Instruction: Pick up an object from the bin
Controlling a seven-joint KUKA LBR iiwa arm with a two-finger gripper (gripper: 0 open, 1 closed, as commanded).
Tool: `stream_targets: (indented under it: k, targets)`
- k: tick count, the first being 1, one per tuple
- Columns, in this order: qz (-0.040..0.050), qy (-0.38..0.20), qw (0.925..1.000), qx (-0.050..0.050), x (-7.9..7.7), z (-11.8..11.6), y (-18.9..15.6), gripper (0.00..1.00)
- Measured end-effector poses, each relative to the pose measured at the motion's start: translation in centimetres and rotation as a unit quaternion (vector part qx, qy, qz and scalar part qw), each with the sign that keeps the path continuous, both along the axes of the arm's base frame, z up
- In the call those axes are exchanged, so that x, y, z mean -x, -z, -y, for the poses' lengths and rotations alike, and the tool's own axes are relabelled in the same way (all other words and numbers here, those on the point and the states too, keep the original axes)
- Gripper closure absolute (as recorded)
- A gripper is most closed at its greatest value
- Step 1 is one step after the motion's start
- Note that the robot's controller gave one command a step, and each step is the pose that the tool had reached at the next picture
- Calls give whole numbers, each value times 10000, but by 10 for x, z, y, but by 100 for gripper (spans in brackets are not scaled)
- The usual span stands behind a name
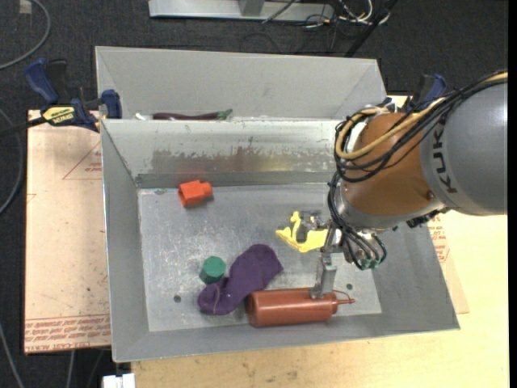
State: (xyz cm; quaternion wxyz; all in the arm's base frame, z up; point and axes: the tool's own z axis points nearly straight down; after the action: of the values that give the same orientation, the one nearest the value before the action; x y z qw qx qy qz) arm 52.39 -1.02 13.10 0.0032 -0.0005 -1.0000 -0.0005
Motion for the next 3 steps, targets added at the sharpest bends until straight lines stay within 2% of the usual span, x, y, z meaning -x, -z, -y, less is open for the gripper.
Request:
stream_targets:
  k: [1,2,3]
  targets:
    - [34,-2,10000,1,-1,0,-4,0]
    - [35,-205,9998,6,5,-47,10,0]
    - [64,-853,9963,-21,-15,-113,-6,0]
